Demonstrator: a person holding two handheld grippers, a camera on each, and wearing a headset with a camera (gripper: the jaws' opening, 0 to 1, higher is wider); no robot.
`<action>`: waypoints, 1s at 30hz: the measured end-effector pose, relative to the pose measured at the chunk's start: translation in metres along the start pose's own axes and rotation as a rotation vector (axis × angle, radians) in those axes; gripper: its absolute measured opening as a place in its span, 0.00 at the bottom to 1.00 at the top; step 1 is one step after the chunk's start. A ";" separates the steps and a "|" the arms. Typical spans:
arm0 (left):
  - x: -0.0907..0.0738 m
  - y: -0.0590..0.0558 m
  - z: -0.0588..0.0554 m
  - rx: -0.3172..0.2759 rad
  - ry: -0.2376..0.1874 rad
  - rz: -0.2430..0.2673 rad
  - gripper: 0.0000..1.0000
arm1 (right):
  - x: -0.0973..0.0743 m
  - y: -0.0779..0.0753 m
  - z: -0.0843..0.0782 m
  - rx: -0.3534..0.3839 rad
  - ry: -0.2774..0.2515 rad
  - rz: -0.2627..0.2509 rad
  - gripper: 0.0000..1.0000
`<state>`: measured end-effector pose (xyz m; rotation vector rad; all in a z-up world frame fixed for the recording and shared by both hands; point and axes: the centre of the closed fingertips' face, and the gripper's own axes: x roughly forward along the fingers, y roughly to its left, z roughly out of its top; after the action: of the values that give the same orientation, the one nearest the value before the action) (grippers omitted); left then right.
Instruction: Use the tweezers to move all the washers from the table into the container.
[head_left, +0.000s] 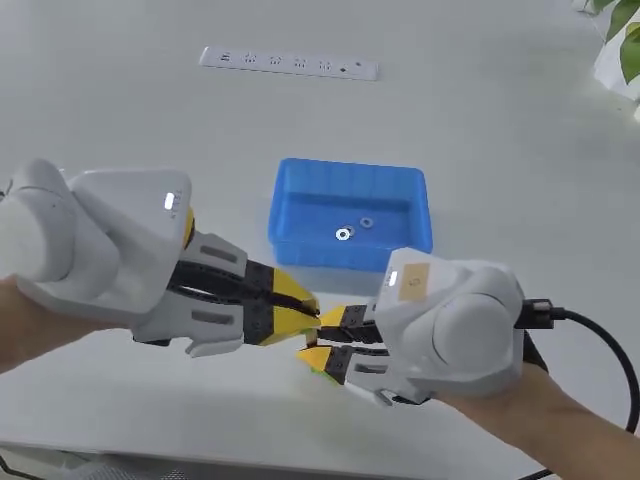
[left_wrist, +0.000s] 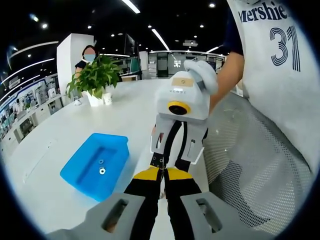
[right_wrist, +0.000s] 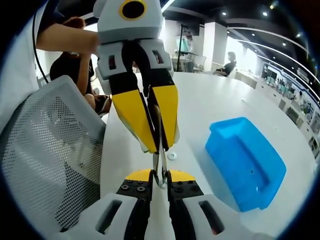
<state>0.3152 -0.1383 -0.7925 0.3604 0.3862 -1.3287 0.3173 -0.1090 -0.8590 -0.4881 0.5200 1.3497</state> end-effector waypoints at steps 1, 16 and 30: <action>0.000 -0.001 0.000 0.000 0.002 -0.002 0.06 | 0.000 0.001 0.000 -0.001 -0.001 0.001 0.12; 0.000 0.000 0.002 0.014 -0.014 0.007 0.06 | 0.000 0.000 0.001 -0.001 -0.004 -0.006 0.12; 0.002 -0.002 0.002 -0.004 -0.031 0.007 0.06 | 0.000 0.001 -0.003 0.003 0.003 -0.003 0.12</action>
<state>0.3139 -0.1412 -0.7919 0.3376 0.3613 -1.3253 0.3159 -0.1109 -0.8614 -0.4879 0.5236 1.3450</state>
